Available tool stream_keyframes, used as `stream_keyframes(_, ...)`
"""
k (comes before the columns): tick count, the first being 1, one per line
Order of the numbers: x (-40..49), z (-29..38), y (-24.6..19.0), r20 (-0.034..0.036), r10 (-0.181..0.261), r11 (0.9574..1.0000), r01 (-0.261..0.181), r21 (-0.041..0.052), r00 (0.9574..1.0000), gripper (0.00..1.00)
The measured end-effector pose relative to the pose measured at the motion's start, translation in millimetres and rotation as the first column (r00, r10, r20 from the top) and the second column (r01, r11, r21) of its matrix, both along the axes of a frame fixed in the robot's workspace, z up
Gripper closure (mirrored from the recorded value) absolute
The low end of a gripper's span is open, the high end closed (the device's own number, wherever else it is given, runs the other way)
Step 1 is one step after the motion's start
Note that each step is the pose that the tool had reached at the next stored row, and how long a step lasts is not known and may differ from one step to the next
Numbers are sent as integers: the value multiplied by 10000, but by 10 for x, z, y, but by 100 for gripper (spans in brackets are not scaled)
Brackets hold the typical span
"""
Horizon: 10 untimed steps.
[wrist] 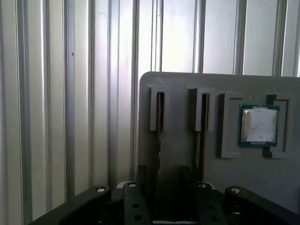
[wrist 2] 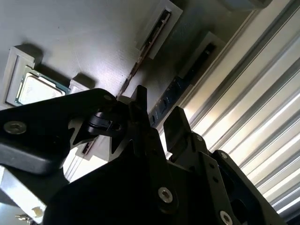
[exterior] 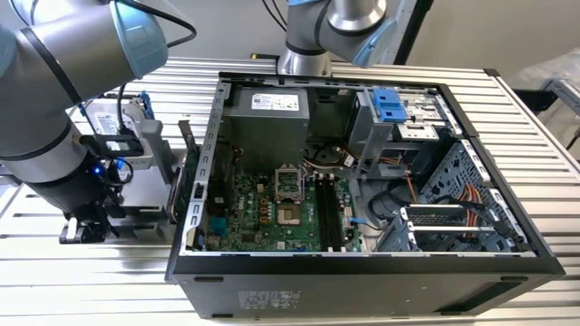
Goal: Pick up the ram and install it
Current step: 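Pick up the ram and move it above insertion slot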
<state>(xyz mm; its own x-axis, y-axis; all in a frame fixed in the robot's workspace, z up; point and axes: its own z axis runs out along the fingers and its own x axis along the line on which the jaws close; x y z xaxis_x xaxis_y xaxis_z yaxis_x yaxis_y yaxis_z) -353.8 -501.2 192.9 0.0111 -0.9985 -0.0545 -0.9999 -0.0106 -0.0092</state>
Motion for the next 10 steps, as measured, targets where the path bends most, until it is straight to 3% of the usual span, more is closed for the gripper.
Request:
stream_keyframes(7, 0, -4, 0, 2, 1, 10000, -1, 2, 10000, 0)
stream_keyframes(8, 0, -4, 0, 2, 1, 10000, -1, 2, 10000, 100)
stream_keyframes(10, 0, -4, 0, 2, 0, 10000, 0, 1, 10000, 100)
